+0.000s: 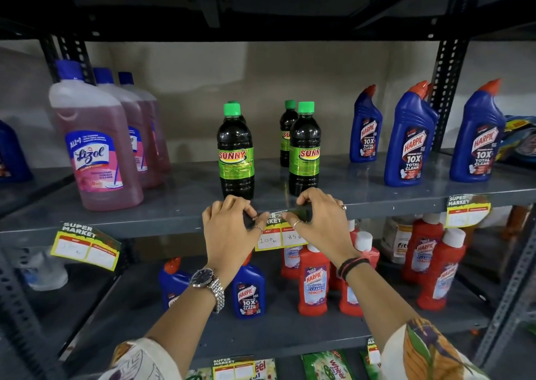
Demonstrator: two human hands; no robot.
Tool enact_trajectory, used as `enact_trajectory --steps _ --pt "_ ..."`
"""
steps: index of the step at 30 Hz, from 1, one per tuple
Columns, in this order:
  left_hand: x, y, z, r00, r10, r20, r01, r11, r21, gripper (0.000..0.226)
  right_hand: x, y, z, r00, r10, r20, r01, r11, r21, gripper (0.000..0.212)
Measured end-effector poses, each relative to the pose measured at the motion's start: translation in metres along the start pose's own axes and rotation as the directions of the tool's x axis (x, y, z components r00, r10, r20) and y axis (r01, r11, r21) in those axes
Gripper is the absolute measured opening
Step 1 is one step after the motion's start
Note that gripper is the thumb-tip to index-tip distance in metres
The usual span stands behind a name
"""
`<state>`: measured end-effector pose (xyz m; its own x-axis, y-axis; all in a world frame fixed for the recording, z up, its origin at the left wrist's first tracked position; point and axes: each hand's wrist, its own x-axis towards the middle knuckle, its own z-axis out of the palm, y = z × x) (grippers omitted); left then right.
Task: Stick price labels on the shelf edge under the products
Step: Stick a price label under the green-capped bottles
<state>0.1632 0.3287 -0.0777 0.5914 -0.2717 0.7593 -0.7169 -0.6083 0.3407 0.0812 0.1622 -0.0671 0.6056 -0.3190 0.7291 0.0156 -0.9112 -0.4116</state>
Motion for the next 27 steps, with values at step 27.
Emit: enact_trajectory --steps 27 --pt "0.006 -0.038 -0.027 0.981 0.041 0.191 0.006 0.971 -0.24 0.024 -0.002 0.013 -0.013 0.987 0.029 0.161 -0.057 0.984 0.168 0.033"
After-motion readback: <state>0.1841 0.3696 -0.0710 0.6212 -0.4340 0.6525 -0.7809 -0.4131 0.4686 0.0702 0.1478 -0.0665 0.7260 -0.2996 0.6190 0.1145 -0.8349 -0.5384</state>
